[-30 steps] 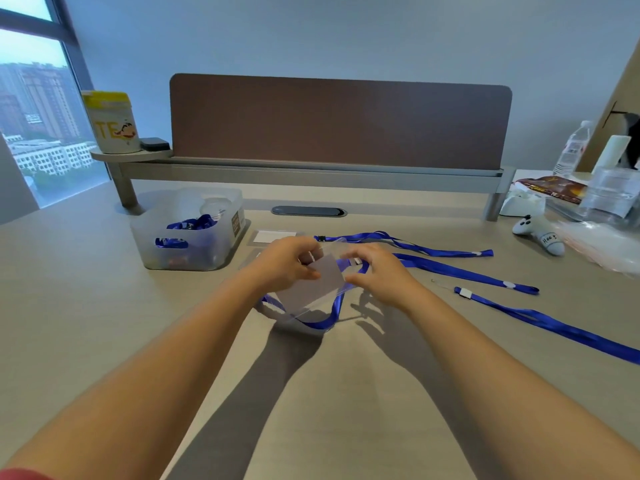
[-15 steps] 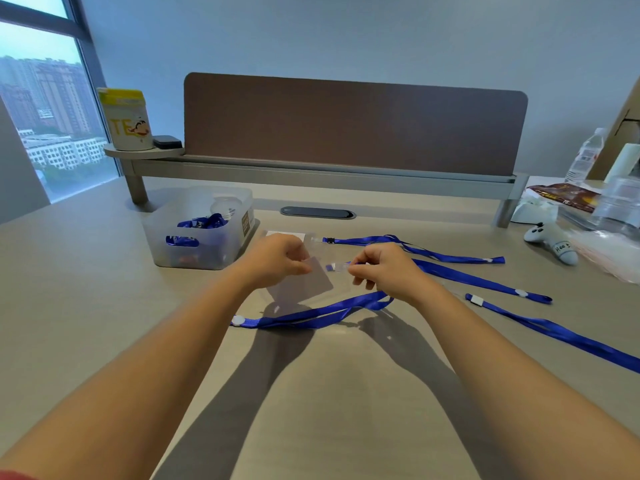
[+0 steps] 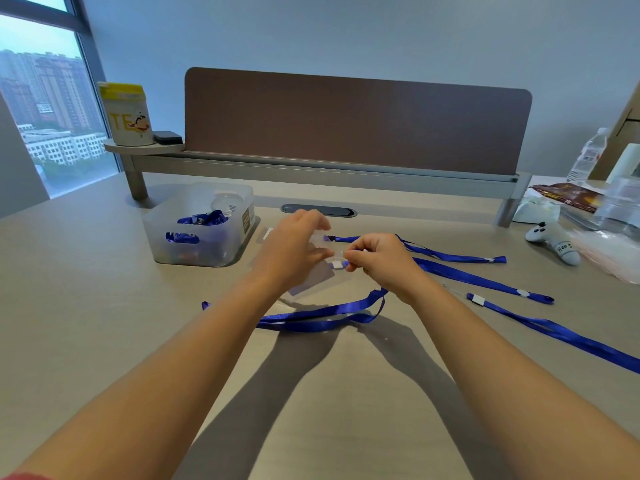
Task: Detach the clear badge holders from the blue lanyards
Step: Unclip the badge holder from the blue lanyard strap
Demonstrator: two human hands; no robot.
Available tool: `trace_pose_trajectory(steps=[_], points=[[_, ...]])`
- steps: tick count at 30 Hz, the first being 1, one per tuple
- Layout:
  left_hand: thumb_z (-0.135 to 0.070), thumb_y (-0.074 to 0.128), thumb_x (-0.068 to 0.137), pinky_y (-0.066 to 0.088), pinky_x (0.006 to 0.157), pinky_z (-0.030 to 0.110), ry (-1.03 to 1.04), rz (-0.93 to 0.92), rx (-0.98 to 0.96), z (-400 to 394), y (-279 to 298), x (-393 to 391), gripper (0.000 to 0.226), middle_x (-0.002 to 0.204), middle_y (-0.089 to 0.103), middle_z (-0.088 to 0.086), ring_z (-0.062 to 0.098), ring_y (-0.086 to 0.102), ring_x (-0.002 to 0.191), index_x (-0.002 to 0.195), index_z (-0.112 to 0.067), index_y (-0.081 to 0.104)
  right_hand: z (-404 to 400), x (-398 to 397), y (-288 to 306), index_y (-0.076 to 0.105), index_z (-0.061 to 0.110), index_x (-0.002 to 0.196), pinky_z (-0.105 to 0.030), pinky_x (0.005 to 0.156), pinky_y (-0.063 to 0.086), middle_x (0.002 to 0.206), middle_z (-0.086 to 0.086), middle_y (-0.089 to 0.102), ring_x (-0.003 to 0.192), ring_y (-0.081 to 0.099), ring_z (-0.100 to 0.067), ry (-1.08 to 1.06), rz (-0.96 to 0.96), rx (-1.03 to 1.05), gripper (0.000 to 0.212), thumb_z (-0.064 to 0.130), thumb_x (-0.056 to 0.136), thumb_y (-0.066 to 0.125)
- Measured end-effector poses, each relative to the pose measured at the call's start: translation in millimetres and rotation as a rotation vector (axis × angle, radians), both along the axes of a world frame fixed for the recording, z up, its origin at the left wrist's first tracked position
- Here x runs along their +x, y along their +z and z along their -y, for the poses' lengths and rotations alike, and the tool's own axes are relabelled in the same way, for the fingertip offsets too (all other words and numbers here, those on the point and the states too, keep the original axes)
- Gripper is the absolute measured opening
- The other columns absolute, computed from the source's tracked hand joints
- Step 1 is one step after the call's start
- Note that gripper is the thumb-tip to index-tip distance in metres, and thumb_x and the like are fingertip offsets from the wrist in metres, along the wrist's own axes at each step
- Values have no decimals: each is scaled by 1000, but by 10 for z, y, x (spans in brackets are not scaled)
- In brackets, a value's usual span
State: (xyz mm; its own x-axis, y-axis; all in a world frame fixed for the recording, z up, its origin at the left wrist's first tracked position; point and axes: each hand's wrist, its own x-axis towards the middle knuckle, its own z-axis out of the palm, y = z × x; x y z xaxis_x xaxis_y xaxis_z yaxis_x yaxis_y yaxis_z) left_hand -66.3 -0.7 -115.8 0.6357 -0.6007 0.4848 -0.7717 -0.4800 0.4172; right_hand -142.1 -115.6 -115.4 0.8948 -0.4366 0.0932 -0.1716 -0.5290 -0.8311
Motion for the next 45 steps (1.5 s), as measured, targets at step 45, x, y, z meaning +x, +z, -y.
trace_pose_trajectory(steps=[45], points=[[-6,52,87,51,69,26,-113,-407,-335,-66,132,39,18,84,60,9,22,56,79,90,4,66,-248,112,84,61,-4,106,-14,59,39,89,-7,54,82,48,-15,-55,234,-122,25,11,93,45]])
